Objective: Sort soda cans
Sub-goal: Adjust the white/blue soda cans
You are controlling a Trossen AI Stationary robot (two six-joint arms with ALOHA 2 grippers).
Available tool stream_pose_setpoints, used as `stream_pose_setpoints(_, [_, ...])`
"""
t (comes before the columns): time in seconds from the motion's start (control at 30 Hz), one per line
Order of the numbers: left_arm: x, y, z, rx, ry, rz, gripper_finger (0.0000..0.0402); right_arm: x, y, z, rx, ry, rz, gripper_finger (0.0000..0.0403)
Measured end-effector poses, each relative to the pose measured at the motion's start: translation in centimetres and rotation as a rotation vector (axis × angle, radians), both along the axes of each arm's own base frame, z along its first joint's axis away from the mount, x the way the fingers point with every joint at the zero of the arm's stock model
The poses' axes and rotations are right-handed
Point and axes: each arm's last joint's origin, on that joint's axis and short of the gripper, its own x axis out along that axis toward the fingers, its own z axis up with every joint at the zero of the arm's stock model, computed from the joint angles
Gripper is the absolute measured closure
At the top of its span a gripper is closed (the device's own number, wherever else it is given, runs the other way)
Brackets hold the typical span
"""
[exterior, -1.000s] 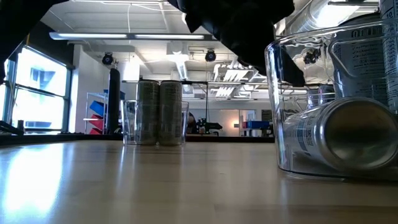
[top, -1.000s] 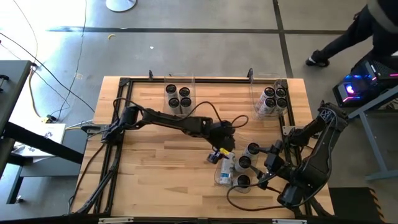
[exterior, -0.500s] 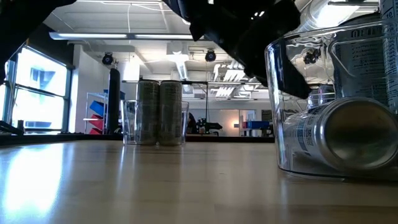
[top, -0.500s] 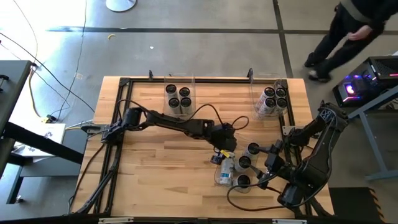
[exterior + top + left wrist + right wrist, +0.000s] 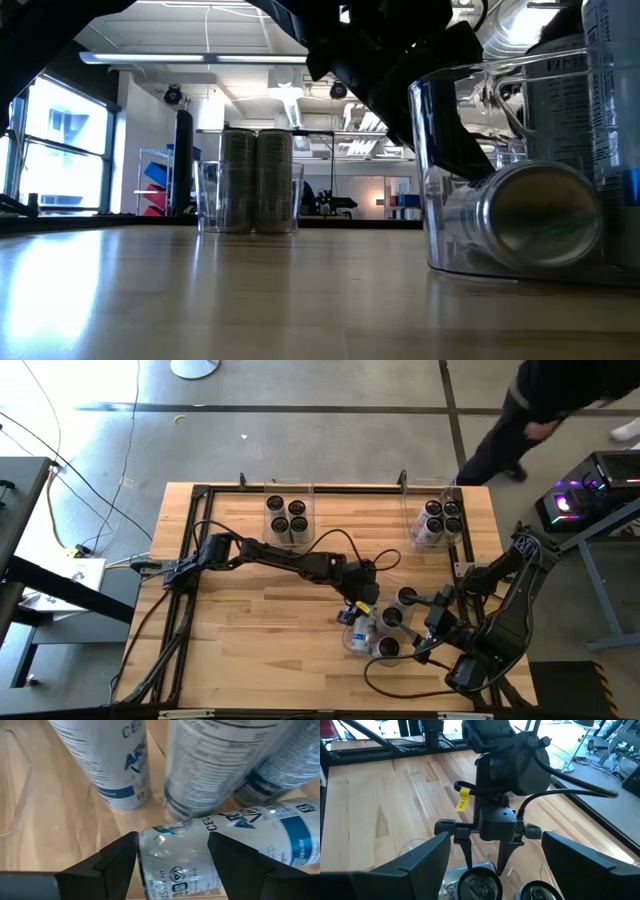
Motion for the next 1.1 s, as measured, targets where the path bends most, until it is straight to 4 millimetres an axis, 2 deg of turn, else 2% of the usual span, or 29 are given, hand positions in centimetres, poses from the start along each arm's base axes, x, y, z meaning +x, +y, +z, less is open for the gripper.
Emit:
stream_pose_setpoints(0.63, [-1.0, 0.2, -0.6, -0.064, 0.155, 0.061, 0.0158, 0.1, 0.1, 0.0, 0.014, -0.008, 0.0, 0.0093])
stream_pose_setpoints(1.1, [-4.0, 0.0, 1.8, -0.091, 0.38, 0.136, 0.0158, 0.2, 0.4, 0.0, 0.053, -0.014, 0.002, 0.0093])
